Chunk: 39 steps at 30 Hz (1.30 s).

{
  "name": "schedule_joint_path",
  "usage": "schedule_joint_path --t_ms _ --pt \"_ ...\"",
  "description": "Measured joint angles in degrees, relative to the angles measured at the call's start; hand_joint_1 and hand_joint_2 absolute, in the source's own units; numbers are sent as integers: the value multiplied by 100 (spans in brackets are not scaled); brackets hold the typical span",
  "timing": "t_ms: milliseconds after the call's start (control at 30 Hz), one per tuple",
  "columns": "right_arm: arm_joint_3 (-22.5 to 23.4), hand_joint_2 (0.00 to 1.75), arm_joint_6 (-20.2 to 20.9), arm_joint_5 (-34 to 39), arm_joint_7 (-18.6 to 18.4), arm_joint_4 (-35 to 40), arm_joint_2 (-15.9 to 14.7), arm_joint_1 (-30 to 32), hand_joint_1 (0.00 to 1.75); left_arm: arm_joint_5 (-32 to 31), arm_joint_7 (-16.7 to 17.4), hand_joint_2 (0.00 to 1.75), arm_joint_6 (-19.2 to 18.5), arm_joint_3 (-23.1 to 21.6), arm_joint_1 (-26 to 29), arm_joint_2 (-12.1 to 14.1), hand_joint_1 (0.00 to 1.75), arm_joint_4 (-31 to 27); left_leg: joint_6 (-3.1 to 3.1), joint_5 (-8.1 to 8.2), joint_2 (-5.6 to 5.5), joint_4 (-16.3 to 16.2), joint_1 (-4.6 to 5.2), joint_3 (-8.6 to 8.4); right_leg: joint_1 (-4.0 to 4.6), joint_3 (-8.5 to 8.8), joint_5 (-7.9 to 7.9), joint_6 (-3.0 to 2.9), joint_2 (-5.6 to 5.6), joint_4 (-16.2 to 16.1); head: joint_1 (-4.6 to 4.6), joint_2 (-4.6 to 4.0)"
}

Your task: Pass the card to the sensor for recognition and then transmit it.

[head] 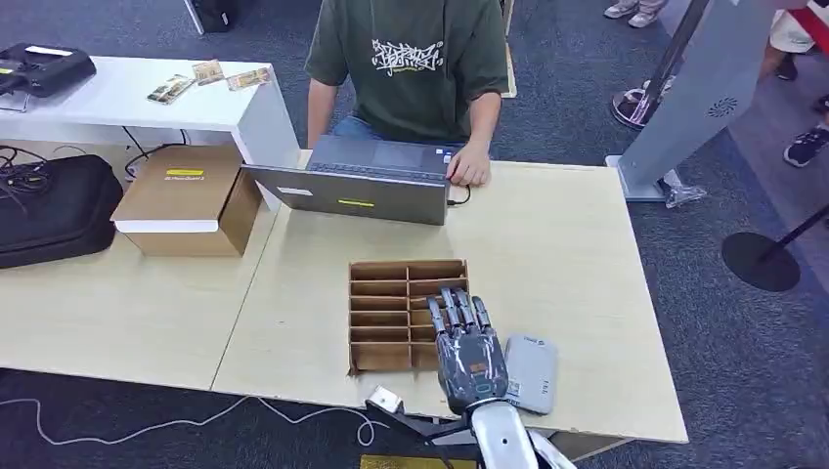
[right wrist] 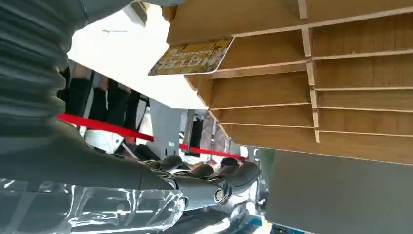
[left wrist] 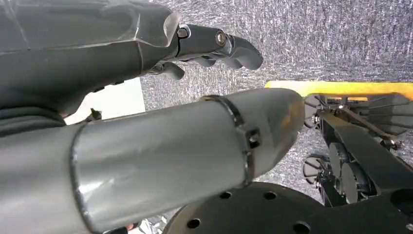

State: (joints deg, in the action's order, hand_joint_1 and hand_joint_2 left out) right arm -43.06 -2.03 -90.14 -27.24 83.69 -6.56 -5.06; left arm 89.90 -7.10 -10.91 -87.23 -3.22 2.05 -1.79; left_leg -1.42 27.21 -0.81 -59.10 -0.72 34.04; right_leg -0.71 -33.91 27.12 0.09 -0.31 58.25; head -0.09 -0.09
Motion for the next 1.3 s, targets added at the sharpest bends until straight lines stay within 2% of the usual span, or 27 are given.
schedule_joint_path --t_ms 267,400,733,900,1133,1300 --pt "-172 175 24 0 -251 24 -290 -64 0 0 26 0 11 -15 -11 13 0 0 0 0 0 0 1 0 0 1 0 0 0 0 -2 2" --pt "-179 175 41 0 -240 55 -376 -63 0 7 63 0 20 -50 -20 17 0 0 0 0 1 0 1 -1 0 0 0 0 1 0 0 0" --pt "-168 175 15 0 -55 50 -385 -40 0 9 92 0 37 -103 -36 17 0 0 0 0 3 0 0 -1 0 -1 0 0 4 0 0 0" --pt "-87 175 35 0 225 48 -360 31 0 9 92 0 44 -103 -36 17 0 0 0 0 4 0 1 0 0 -1 0 0 5 0 -2 2" --pt "-17 175 -33 0 575 -44 -192 45 0 9 103 0 13 -101 -37 17 0 0 0 0 4 0 0 -1 0 -1 0 0 5 0 0 0" --pt "52 175 -28 0 592 -142 -138 38 0 9 116 0 11 -101 -37 26 0 0 0 0 4 0 0 -1 0 -1 0 0 4 0 0 2"
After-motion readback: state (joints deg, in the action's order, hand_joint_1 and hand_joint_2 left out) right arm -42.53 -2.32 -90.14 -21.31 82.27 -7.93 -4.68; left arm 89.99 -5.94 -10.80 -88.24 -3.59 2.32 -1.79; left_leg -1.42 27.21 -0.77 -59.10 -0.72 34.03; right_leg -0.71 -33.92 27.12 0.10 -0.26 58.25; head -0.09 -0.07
